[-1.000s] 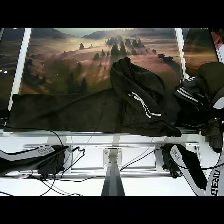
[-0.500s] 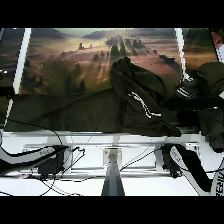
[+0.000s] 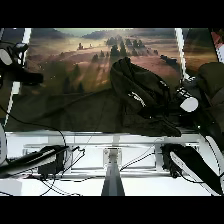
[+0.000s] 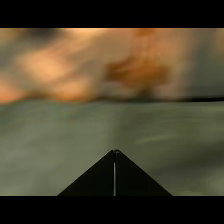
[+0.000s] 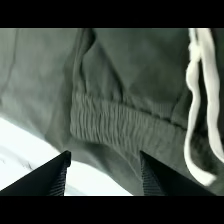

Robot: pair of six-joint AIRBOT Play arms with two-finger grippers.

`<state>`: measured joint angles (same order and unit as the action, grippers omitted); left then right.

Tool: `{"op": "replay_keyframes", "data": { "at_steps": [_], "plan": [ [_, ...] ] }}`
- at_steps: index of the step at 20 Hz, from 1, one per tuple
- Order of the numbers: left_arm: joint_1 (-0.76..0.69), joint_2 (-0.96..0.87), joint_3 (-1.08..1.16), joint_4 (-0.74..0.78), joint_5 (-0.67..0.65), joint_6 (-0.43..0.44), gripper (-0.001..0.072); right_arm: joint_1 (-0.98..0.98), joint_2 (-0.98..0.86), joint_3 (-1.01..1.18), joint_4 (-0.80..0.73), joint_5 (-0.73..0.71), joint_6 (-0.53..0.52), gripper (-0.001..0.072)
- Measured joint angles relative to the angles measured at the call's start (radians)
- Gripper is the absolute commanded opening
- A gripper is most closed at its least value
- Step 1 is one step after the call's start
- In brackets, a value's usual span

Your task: Fold the clothes and pants, and hang the long-sleeved shirts on hangers.

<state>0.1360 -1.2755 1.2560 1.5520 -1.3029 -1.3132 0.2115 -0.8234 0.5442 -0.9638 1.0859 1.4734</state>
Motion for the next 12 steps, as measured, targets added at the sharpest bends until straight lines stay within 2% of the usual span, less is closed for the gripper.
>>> {"op": "replay_keyframes", "data": {
  "at_steps": [5,8,12],
  "plan": [
    [-0.037,0.110,0.000,-0.292,0.001,0.048,0.0017,0.093,0.000,-0.082,0.005,-0.079,0.183,0.0479],
    [-0.047,0.165,-0.001,-0.362,-0.003,0.057,0.0017,0.169,0.000,-0.139,0.050,-0.129,0.282,0.0479],
    [-0.051,0.200,-0.005,-0.399,-0.008,0.061,0.0017,0.267,-0.022,-0.171,0.122,-0.275,0.401,0.0483]
  ]
}}
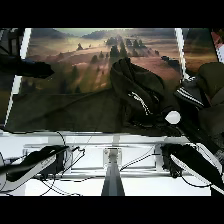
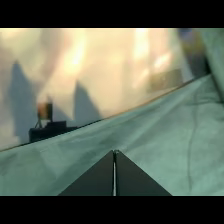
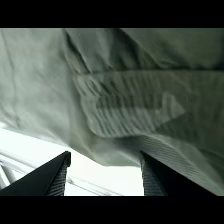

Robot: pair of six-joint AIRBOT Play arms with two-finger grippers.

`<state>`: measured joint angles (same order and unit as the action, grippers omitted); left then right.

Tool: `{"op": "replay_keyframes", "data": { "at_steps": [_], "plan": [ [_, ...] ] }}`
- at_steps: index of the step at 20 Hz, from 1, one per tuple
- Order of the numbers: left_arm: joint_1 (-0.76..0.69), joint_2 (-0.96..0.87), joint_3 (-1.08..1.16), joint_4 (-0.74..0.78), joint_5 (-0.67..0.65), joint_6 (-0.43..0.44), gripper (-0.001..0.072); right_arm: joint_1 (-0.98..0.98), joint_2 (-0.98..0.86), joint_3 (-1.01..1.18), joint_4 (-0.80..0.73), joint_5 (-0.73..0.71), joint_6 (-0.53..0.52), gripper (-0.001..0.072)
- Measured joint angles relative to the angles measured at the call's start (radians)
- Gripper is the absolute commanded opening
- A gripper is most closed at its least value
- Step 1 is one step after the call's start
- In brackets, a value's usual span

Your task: Fold the clothes and pants, and hang the long-sleeved shirts on hangers.

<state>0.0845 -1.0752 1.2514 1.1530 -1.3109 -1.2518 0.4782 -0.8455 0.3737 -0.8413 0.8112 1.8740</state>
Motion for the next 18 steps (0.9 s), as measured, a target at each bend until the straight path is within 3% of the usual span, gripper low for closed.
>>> {"op": "replay_keyframes", "data": {
  "at_steps": [6,9,11,13,18],
  "plan": [
    [-0.001,0.010,-0.034,-0.013,0.001,0.003,0.0017,0.045,-0.142,-0.010,0.170,-0.095,0.072,0.0475],
    [-0.001,0.011,-0.058,-0.015,0.001,0.003,0.0017,0.050,-0.182,-0.002,0.261,-0.126,0.070,0.0321],
    [-0.001,0.011,-0.072,-0.016,0.003,0.003,0.0017,0.051,-0.194,0.021,0.291,-0.163,0.047,0.0299],
    [-0.001,0.011,-0.082,-0.016,0.005,0.003,0.0017,0.051,-0.200,0.058,0.299,-0.205,-0.002,0.0026],
    [-0.001,0.011,-0.091,0.005,0.008,0.003,0.0017,0.051,-0.202,0.199,0.164,-0.259,-0.084,0.0027]
  ]
}}
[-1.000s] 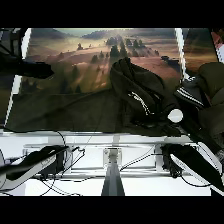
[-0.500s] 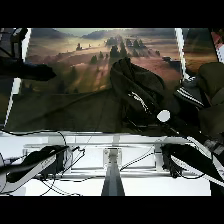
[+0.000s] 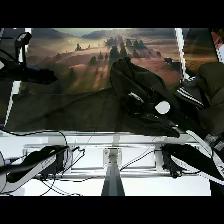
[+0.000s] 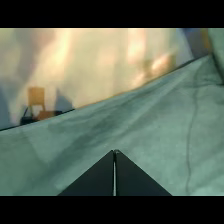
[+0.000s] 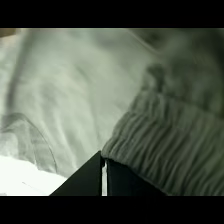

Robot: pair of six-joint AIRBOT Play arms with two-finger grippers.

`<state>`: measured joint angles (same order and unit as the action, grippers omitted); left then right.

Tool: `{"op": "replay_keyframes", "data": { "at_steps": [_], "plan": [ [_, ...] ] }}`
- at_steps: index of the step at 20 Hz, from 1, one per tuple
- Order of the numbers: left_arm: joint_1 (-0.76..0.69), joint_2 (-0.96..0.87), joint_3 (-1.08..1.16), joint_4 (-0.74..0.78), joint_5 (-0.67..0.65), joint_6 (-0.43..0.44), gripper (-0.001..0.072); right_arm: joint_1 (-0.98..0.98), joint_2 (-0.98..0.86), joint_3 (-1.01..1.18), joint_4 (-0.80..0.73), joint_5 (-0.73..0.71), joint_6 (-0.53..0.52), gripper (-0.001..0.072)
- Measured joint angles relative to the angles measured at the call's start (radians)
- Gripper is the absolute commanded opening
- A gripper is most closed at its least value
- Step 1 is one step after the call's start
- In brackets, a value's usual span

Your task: Fold the clothes and pants, and hang the long-sleeved shirts on hangers.

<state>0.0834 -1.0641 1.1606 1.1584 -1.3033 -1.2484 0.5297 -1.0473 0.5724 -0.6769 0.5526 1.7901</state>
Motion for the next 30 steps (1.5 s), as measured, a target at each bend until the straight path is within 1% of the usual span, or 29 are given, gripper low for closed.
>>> {"op": "replay_keyframes", "data": {
  "at_steps": [4,8,10,12,17,20,21,22,23,26,28,30],
  "plan": [
    [0.000,0.000,-0.001,0.014,0.000,0.000,0.0017,-0.021,0.000,0.125,-0.164,-0.004,-0.015,0.0026],
    [0.000,0.000,-0.001,0.020,0.000,0.000,0.0017,-0.151,0.020,0.242,-0.293,0.038,-0.019,0.0026],
    [0.000,0.000,-0.001,0.021,0.002,0.000,0.0017,-0.265,0.054,0.288,-0.350,0.076,-0.021,0.0026],
    [0.000,0.000,-0.001,0.021,0.005,0.000,0.0017,-0.409,0.102,0.320,-0.423,0.143,-0.021,0.0027],
    [0.000,-0.001,-0.002,0.009,0.027,0.000,0.0017,-0.799,0.212,0.350,-0.694,0.388,-0.035,0.0027],
    [0.000,-0.014,-0.002,-0.040,0.048,0.000,0.0017,-1.001,0.241,0.353,-0.796,0.506,-0.052,0.0027],
    [0.000,-0.022,-0.003,-0.063,0.053,0.000,0.0017,-1.050,0.246,0.354,-0.813,0.529,-0.055,0.0046],
    [0.000,-0.032,-0.005,-0.084,0.056,0.000,0.0017,-1.093,0.249,0.354,-0.826,0.549,-0.057,0.0186],
    [0.000,-0.042,-0.005,-0.102,0.057,0.000,0.0017,-1.124,0.252,0.354,-0.838,0.555,-0.060,0.0342],
    [-0.001,-0.079,-0.006,-0.147,0.064,0.002,0.0017,-1.158,0.254,0.354,-0.822,0.570,-0.076,0.0352],
    [0.000,-0.093,-0.007,-0.160,0.074,0.024,0.0017,-1.121,0.242,0.355,-0.748,0.570,-0.144,0.0353],
    [0.002,-0.099,-0.007,-0.167,0.103,0.044,0.0017,-1.020,0.212,0.355,-0.653,0.549,-0.245,0.0353]
  ]
}}
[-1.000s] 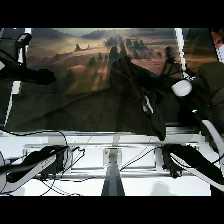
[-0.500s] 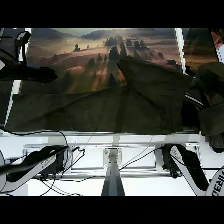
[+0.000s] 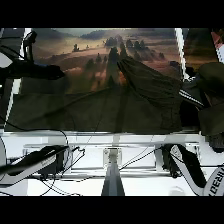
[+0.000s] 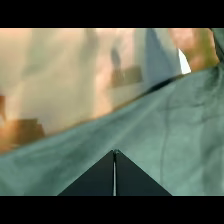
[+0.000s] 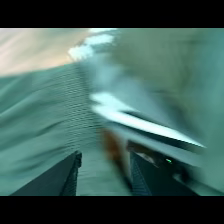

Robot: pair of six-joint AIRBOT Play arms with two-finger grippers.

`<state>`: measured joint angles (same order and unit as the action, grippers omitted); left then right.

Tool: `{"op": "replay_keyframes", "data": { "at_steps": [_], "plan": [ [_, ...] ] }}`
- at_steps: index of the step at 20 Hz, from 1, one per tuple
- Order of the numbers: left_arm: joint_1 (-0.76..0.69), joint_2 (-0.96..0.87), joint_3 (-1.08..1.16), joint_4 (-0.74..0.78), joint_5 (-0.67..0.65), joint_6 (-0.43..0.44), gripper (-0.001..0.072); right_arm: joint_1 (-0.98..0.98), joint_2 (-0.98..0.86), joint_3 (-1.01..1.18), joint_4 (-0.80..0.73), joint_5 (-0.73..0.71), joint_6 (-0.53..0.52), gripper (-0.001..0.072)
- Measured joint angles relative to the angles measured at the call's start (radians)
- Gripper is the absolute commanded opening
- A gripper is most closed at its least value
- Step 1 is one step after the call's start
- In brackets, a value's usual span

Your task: Fold the clothes and pants, and hang the long-sleeved shirts on hangers.

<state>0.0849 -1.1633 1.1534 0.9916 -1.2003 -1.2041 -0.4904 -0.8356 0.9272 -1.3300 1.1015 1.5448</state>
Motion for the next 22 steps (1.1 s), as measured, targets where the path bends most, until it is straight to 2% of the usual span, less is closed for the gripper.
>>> {"op": "replay_keyframes", "data": {
  "at_steps": [3,6,7,8,9,10,14,19,20,21,22],
  "plan": [
    [0.003,0.003,0.000,-0.006,0.038,0.012,0.0017,0.217,-0.080,0.000,0.082,-0.080,-0.090,0.0353],
    [0.003,0.007,0.000,-0.010,0.048,0.019,0.0017,0.460,-0.226,0.036,0.121,-0.210,-0.113,0.0356],
    [0.003,0.008,0.000,-0.008,0.048,0.019,0.0017,0.527,-0.286,0.068,0.124,-0.237,-0.116,0.0419],
    [0.003,0.008,0.000,-0.005,0.048,0.020,0.0017,0.590,-0.359,0.115,0.126,-0.259,-0.117,0.0513],
    [0.004,0.008,0.000,-0.004,0.049,0.023,0.0017,0.641,-0.427,0.164,0.123,-0.267,-0.120,0.0648],
    [0.004,0.008,0.000,-0.002,0.049,0.023,0.0017,0.687,-0.500,0.219,0.109,-0.278,-0.122,0.0696],
    [0.004,0.008,0.000,0.011,0.051,0.023,0.0017,0.800,-0.721,0.386,0.047,-0.313,-0.202,0.0691],
    [0.004,-0.002,0.000,0.049,0.052,0.023,0.0017,0.847,-0.875,0.481,-0.054,-0.383,-0.266,0.0661],
    [0.004,-0.006,0.000,0.051,0.052,0.023,0.0017,0.850,-0.893,0.489,-0.083,-0.397,-0.267,0.0640],
    [0.004,-0.012,0.000,0.055,0.052,0.023,0.0017,0.851,-0.909,0.494,-0.117,-0.407,-0.268,0.0571],
    [0.004,-0.018,0.000,0.055,0.053,0.023,0.0017,0.853,-0.922,0.497,-0.151,-0.415,-0.270,0.0451]
  ]
}}
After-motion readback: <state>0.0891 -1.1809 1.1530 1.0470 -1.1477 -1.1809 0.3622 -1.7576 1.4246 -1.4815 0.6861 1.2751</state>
